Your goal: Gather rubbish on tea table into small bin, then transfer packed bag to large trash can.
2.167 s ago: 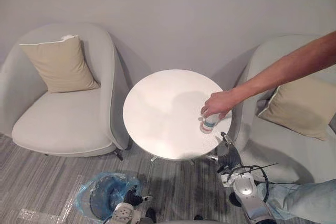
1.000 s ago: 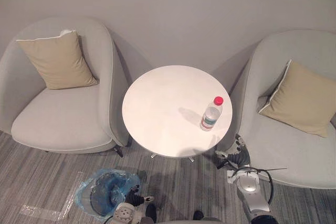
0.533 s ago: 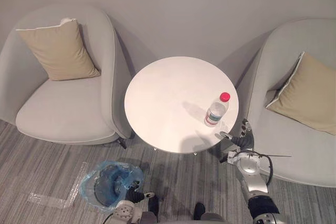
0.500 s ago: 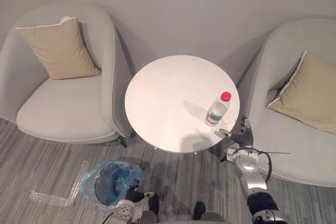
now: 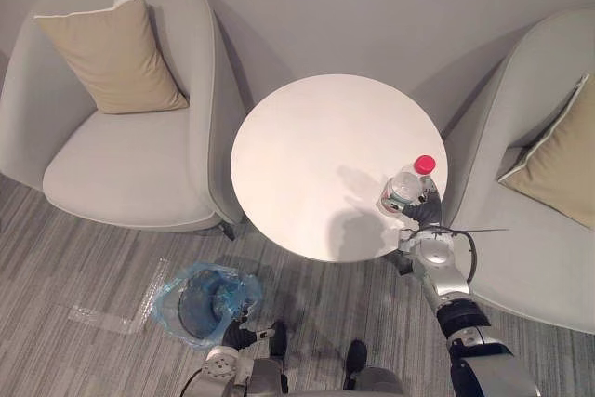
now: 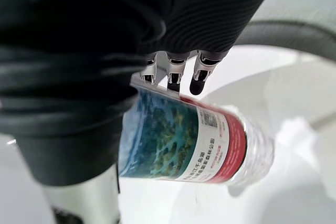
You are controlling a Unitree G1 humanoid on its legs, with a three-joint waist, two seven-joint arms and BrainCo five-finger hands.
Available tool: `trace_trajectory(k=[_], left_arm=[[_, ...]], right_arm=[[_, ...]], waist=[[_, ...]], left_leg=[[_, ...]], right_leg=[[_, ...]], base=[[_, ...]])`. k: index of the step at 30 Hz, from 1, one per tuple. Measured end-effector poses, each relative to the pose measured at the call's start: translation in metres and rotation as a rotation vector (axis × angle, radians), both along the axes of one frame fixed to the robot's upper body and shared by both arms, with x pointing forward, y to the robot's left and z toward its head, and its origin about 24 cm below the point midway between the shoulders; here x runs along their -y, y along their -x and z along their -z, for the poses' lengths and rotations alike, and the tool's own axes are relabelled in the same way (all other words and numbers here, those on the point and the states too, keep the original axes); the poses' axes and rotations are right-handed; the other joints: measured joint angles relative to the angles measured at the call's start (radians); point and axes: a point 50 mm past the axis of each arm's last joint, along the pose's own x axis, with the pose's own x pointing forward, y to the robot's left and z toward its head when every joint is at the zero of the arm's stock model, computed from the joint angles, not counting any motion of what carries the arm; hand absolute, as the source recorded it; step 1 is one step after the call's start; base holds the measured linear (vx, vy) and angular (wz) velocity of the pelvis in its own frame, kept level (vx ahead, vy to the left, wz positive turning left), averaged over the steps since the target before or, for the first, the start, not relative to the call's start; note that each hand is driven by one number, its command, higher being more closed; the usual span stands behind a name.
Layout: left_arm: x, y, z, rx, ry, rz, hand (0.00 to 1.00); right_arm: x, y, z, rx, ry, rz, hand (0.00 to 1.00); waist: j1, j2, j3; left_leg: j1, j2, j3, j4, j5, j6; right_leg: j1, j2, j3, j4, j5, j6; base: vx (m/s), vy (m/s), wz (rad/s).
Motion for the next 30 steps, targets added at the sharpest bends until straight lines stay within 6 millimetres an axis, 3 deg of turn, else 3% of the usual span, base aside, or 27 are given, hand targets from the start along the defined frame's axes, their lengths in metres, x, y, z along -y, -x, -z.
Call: trace_trajectory(k=[6,13,15,20,22,30], left_arm=[[0.002,-0.003,-0.002,0.015,0.003,0.005,0.00],[0.003,-0.004,-0.003,0.026,0.006,0.010,0.00],[0.003,-0.005,-0.003,0.026,0.006,0.013,0.00],[0.003,-0.003,-0.002,0.011,0.006,0.020,0.00],[0.002,-0.002,-0.001,0.007,0.000,0.028,0.00],[-0.002,0.011,0.005,-0.051,-0.011,0.050,0.00]], right_arm=[[-0.001,-0.007,-0.003,-0.010,0.008,0.005,1.00],[-0.002,-0.002,-0.013,0.052,-0.001,-0.009,1.00],[-0.005,0.012,-0.023,0.130,0.004,-0.047,1.00],[-0.008,0.040,-0.027,0.186,0.036,-0.110,1.00],[-0.009,0.058,-0.020,0.170,0.047,-0.138,1.00],[-0.027,0.097,0.006,0.071,0.068,-0.240,1.00]], waist=[[0.013,0.003,0.008],[0.012,0.006,0.012],[0.011,0.006,0.012],[0.000,0.002,0.009],[-0.005,-0.005,0.002],[-0.038,-0.032,-0.058]], left_leg=[[-0.006,-0.004,-0.012,0.000,0.001,0.001],[-0.007,-0.009,-0.016,0.001,0.001,0.001],[-0.001,-0.010,-0.011,0.001,0.000,0.002],[0.024,-0.012,0.020,0.005,-0.012,0.010],[0.034,-0.013,0.046,0.017,-0.025,0.011],[0.081,-0.005,0.118,0.020,-0.040,0.008]], right_leg=[[0.000,-0.004,-0.005,0.000,0.000,0.000],[-0.003,-0.011,0.014,0.011,0.000,0.000],[-0.004,-0.014,0.035,0.017,-0.001,0.002],[0.001,-0.019,0.078,0.032,-0.008,0.012],[0.001,-0.021,0.107,0.032,-0.011,0.017],[0.000,-0.014,0.182,0.056,-0.016,0.025]], base=[[-0.01,0.006,0.07],[-0.01,0.006,0.03],[-0.01,0.019,-0.05],[-0.02,0.015,-0.19],[-0.04,0.012,-0.33],[-0.03,0.001,-0.29]])
